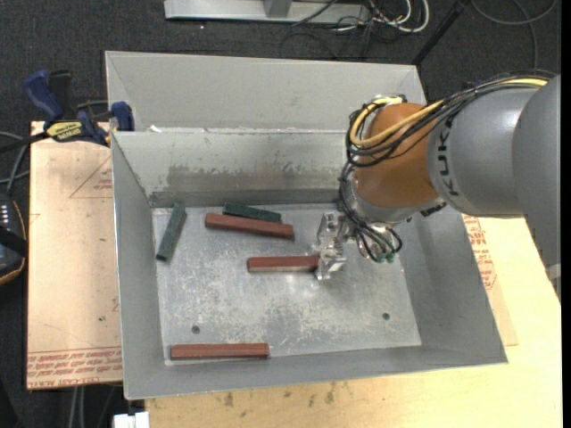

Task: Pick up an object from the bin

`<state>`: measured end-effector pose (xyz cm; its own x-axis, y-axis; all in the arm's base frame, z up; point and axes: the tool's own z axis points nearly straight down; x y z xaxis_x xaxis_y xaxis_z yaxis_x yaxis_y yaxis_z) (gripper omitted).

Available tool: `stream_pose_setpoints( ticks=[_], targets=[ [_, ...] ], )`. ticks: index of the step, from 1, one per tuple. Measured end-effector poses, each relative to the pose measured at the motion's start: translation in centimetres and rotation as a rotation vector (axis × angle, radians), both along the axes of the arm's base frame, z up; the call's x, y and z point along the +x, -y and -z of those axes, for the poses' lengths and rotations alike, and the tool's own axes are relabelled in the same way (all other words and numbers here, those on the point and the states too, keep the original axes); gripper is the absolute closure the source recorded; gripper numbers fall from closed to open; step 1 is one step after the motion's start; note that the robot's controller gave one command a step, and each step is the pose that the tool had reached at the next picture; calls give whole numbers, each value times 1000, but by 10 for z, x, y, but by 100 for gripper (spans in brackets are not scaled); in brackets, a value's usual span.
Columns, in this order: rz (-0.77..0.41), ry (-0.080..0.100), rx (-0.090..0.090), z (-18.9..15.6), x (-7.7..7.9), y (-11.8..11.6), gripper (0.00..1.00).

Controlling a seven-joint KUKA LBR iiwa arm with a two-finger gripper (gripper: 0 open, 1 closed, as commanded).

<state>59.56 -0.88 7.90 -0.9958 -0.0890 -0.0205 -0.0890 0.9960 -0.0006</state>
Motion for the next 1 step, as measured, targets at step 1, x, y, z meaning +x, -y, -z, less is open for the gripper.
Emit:
stream_pose_setpoints(
  ticks=[1],
  targets=[
    [0, 0, 0, 0, 0, 0, 100]
  ],
)
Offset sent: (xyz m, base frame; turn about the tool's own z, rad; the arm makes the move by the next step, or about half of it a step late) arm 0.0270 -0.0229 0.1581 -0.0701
